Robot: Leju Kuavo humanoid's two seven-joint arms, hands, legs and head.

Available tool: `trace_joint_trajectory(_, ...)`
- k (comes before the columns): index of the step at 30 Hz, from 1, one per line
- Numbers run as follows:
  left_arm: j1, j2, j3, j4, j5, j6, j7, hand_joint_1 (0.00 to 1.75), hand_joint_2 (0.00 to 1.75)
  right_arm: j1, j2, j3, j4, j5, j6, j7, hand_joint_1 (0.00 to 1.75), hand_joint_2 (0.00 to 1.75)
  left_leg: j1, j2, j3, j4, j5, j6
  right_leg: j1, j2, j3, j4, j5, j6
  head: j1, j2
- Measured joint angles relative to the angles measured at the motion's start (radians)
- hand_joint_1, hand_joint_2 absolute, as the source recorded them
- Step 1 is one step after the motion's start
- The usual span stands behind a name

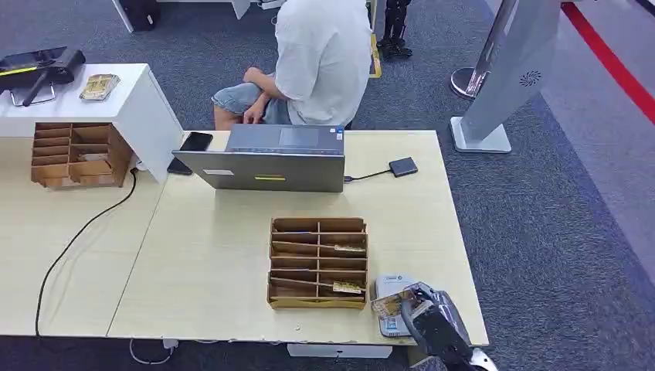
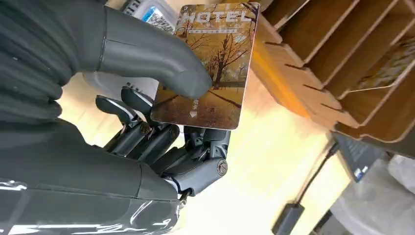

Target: Pass the card to the sensor for recognition and then transmit it.

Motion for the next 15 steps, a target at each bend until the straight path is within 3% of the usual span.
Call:
trace_joint_trajectory(3,0.000,0.001,0.000,0.000,-0.006,-0.001,0.000,0.00,0.00,-0.007,-0.010,0.000,0.026,0.005,0.020,0.040,1.75,1.75,0.000,0.000,0.000,0.000,0.000,0.000,0.000,0.000,0.000,0.000,0.000,0.000,0.000,0.000)
trace_joint_trajectory(15,0.000,0.002,0.000,0.000,-0.008,-0.002,0.000,0.00,0.00,-0.028,-0.016,0.000,0.054,0.018,0.027,0.053,1.75,1.75,0.000,0.000,0.000,0.000,0.000,0.000,0.000,0.000,0.000,0.000,0.000,0.000,0.000,0.000)
